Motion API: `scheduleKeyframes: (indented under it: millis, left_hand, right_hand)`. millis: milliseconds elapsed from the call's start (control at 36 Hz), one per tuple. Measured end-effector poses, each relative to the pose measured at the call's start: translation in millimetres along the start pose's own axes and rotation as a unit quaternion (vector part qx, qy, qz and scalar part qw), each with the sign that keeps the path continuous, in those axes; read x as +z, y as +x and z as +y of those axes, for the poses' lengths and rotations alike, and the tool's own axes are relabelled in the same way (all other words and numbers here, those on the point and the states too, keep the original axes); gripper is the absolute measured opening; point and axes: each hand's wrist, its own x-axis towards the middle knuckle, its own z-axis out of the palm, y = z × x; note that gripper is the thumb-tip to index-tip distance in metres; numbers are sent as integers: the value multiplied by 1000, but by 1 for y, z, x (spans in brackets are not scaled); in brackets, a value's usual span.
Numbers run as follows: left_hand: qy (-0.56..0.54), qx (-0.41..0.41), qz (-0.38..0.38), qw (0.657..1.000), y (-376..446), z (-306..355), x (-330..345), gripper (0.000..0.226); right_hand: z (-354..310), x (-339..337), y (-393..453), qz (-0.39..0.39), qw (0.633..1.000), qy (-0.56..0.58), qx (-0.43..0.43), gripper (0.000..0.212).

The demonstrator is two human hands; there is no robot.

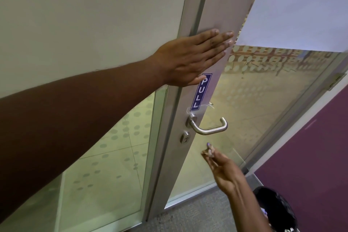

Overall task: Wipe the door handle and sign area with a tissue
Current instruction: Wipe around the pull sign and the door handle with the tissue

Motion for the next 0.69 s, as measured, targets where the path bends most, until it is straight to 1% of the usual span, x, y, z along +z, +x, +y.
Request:
scheduleKeyframes:
  millis: [56,139,222,306,444,500,583,639,694]
  left_hand:
    - [3,0,3,1000,0,0,-1,78]
    - [4,0,4,1000,0,0,-1,79]
    - [2,1,-4,1000,-1,1,-2,79]
    - [-2,0,-11,1000,-1,0,-3,79]
    - [-1,-1,-7,1000,0,0,-4,79]
    - [1,-2,-7,1000,0,0,-5,79]
    - [2,-2,-9,1000,0,0,-5,79]
    - [6,-1,-6,1000,0,0,-5,79]
    - [8,-1,-5,1000,0,1,-5,79]
  right_hand:
    - [14,10,1,-35,999,23,23,28]
    - [25,28,9,-61,995,73,33,28]
    - [26,43,18,-64,994,86,15,21]
    - [24,51,26,-69,995,74,-1,26]
    - [26,55,32,-71,995,64,3,32]
    - [27,56,32,-79,993,83,11,34]
    - [28,60,31,-99,987,127,29,29]
    - [26,63,30,-91,985,141,29,26]
    - [24,64,29,-74,986,146,25,28]
